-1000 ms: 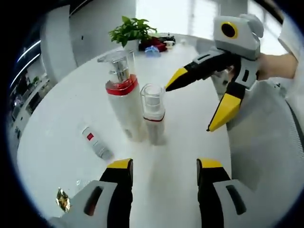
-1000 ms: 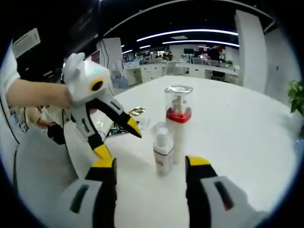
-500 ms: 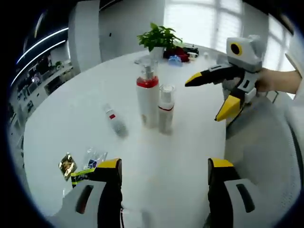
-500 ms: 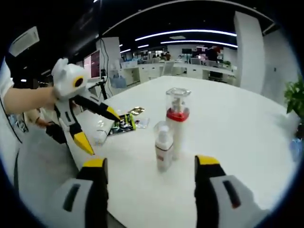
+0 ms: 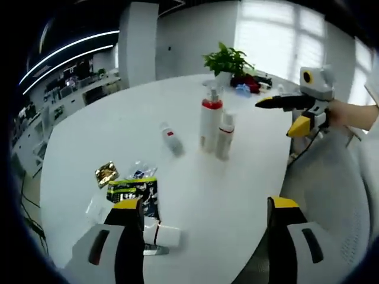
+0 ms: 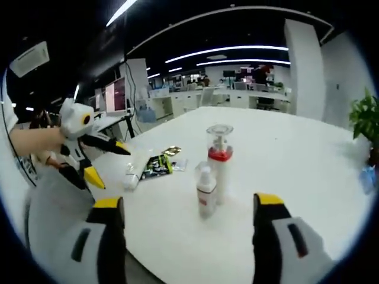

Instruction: Arrange the skincare products in the storage area until every visible bottle or jar stands upright without overlapping.

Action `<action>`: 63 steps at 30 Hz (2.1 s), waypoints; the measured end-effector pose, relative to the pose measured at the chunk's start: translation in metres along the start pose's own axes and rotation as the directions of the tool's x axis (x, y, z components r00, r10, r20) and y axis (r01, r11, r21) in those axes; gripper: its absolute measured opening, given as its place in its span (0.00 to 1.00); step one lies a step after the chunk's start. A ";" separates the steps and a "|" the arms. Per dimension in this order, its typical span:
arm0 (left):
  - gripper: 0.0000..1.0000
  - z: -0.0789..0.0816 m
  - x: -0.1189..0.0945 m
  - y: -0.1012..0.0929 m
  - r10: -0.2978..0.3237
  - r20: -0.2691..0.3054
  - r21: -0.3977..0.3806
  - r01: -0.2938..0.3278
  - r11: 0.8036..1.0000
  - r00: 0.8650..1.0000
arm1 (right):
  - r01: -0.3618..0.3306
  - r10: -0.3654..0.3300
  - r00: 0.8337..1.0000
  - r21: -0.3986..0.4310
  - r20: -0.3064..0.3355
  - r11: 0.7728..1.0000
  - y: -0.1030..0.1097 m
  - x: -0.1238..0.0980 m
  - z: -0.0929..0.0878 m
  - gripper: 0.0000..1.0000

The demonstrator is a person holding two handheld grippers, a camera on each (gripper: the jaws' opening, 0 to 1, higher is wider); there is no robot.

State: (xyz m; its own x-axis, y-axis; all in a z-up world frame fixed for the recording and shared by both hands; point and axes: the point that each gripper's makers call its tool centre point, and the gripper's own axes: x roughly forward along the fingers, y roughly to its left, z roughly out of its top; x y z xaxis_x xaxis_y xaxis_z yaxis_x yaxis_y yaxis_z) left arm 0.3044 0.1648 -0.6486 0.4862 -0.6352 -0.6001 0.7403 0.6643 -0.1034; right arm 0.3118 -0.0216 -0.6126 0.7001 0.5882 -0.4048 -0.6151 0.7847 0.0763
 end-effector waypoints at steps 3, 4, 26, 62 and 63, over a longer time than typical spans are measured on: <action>0.86 -0.003 -0.010 0.003 0.026 0.014 -0.029 -0.025 0.999 1.000 | -0.005 0.005 1.000 0.002 0.005 1.000 0.003 -0.002 0.001 0.91; 0.87 -0.004 -0.014 0.004 0.037 0.019 -0.042 -0.036 0.998 0.999 | -0.005 0.005 1.000 -0.002 0.007 1.000 0.005 -0.003 0.002 0.92; 0.97 -0.027 -0.064 0.010 0.174 0.087 -0.235 -0.149 0.960 0.981 | -0.006 0.006 1.000 0.023 0.004 1.000 0.016 -0.024 -0.007 0.99; 0.92 0.032 -0.002 0.011 0.086 0.041 -0.177 -0.077 0.981 0.995 | 0.009 -0.009 1.000 0.031 0.000 0.999 0.002 -0.026 -0.012 0.99; 0.92 0.034 0.000 0.012 0.084 0.040 -0.176 -0.076 0.981 0.996 | 0.009 -0.009 1.000 0.036 -0.001 0.999 0.001 -0.026 -0.013 0.99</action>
State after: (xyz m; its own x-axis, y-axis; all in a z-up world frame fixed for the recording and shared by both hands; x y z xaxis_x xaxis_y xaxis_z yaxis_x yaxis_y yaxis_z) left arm 0.3294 0.1591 -0.6228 0.5652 -0.5923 -0.5742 0.6076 0.7697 -0.1959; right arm 0.2884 -0.0382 -0.6140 0.7053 0.5808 -0.4065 -0.5953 0.7966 0.1051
